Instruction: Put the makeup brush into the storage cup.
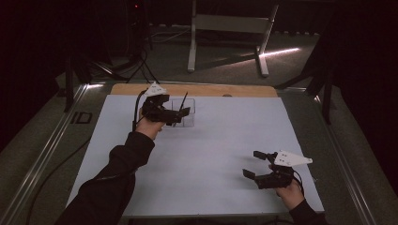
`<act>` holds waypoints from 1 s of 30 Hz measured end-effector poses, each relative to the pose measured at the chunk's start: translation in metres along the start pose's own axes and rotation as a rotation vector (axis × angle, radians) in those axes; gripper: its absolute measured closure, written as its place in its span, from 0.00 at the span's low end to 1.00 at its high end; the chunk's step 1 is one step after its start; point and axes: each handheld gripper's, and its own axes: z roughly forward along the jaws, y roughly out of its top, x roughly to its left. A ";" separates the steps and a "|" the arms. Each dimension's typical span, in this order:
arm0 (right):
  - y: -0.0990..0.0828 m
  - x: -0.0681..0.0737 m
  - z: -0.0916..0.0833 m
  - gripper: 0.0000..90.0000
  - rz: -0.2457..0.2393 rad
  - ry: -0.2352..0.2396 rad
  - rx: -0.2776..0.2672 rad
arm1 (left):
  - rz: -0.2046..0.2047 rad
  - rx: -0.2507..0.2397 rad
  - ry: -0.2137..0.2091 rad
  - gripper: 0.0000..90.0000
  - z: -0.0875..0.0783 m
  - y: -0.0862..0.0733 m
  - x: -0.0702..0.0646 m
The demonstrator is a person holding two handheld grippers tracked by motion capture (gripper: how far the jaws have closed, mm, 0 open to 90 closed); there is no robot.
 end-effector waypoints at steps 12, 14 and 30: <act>0.000 0.000 0.000 0.15 0.000 -0.003 0.002 | 0.045 0.007 -0.078 0.01 -0.017 -0.015 -0.004; 0.000 0.000 0.000 0.15 0.000 -0.001 0.002 | 0.065 0.007 -0.097 0.01 -0.019 -0.017 -0.004; -0.003 -0.004 -0.001 0.15 -0.003 -0.008 0.013 | 0.183 0.021 -0.253 0.01 -0.040 -0.044 -0.013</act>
